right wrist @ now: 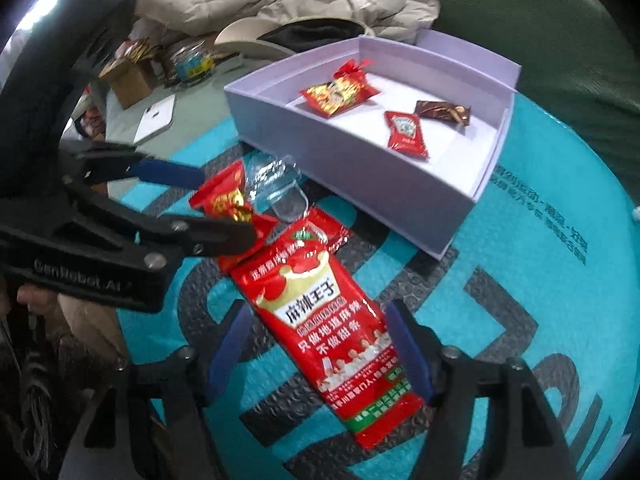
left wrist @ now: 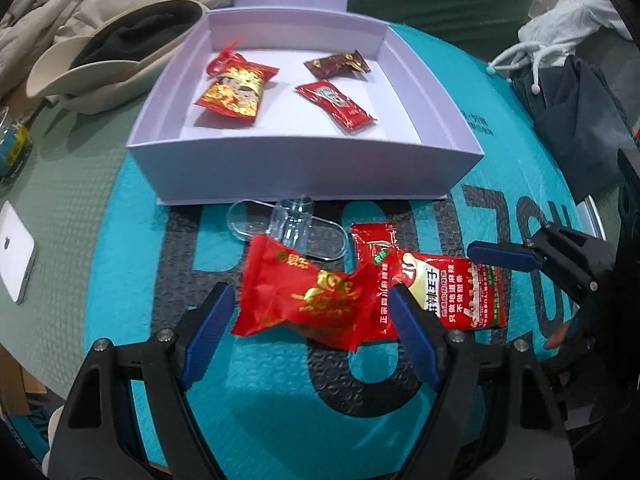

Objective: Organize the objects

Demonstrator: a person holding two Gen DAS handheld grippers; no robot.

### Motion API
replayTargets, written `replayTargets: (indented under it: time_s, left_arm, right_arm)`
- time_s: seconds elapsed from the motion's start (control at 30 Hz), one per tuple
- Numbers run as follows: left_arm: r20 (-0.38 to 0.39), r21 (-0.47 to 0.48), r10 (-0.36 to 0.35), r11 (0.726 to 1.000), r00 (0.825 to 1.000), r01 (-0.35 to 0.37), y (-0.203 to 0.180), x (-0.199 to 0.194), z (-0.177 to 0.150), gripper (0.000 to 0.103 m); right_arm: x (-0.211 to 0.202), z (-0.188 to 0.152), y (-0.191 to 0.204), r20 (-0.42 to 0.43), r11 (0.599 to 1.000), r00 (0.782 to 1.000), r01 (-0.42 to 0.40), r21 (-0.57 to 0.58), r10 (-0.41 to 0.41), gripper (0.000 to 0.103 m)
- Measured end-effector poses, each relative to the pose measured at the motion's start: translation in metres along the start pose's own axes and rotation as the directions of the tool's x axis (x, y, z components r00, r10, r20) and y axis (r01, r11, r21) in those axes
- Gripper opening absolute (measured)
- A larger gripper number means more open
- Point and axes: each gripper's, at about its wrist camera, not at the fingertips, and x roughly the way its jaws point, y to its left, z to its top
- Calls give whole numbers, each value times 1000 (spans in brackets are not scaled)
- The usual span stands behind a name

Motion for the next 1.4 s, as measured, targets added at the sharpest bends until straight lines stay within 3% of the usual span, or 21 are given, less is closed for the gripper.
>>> replayTargets:
  time_s: [0.13, 0.4, 0.53, 0.6, 0.73, 0.87, 0.97, 1.23, 1.4]
  left_arm:
    - [-42, 10, 5, 1000, 999, -4, -2, 16, 0, 78]
    - [-5, 20, -7, 1000, 1000, 7, -2, 16, 0, 79]
    - [15, 61, -19, 998, 1000, 18, -4, 13, -6, 69]
    - [26, 46, -31, 998, 999, 30, -1, 10, -8, 65]
    - [24, 9, -44, 999, 999, 44, 13, 6, -10, 57]
    - [9, -36, -29, 999, 1000, 29, 28, 0, -16, 56]
    - [-5, -54, 6, 999, 1000, -6, 38, -7, -26, 56]
    - [-15, -155, 9, 988, 1000, -11, 73, -22, -47, 57]
    - [-23, -126, 23, 992, 999, -26, 67, -17, -46, 69]
  right_arm:
    - [9, -3, -1, -46, 998, 998, 50, -47, -52, 77]
    - [13, -2, -5, -50, 996, 997, 61, -68, -64, 84]
    - [18, 0, -2, -41, 996, 996, 72, -52, -74, 93]
    - [19, 0, 0, -29, 996, 997, 74, -55, -75, 93]
    - [16, 2, 9, -33, 994, 997, 67, -84, -70, 75]
    - [15, 6, 21, -47, 993, 997, 49, -104, -55, 61]
    - [16, 7, 34, -43, 992, 999, 17, -123, -23, 59]
    - [21, 15, 64, -46, 987, 998, -49, -151, 42, 59]
    - [23, 16, 68, -60, 983, 997, -54, -178, 44, 60]
